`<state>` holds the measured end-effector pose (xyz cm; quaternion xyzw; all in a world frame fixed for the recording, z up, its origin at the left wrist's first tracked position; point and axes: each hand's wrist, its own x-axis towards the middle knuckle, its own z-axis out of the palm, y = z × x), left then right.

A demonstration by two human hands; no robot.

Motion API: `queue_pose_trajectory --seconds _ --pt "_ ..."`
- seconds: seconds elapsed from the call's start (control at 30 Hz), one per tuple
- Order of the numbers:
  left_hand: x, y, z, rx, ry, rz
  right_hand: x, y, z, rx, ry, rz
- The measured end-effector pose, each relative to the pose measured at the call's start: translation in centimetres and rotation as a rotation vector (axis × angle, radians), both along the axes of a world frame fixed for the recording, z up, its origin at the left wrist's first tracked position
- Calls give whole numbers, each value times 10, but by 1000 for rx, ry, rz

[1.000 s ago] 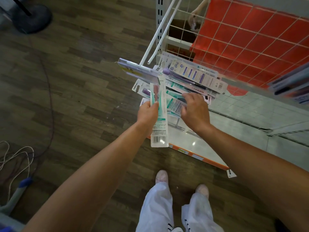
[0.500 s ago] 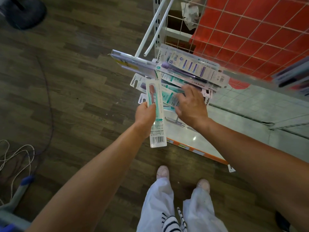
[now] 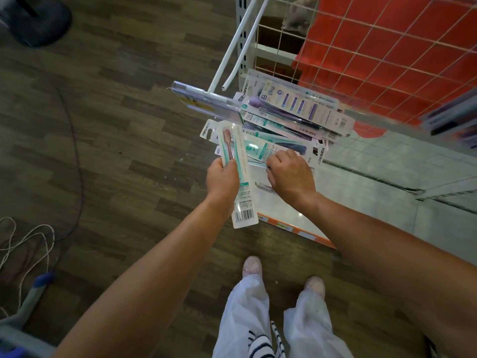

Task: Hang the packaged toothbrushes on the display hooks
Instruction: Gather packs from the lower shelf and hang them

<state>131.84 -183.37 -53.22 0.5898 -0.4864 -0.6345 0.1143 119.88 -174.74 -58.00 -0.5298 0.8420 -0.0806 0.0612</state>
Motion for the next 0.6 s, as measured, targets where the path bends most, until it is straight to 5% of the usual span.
queue_pose_trajectory --seconds 0.6 --pt "-9 9 41 -26 110 20 -9 15 43 -77 -351 -294"
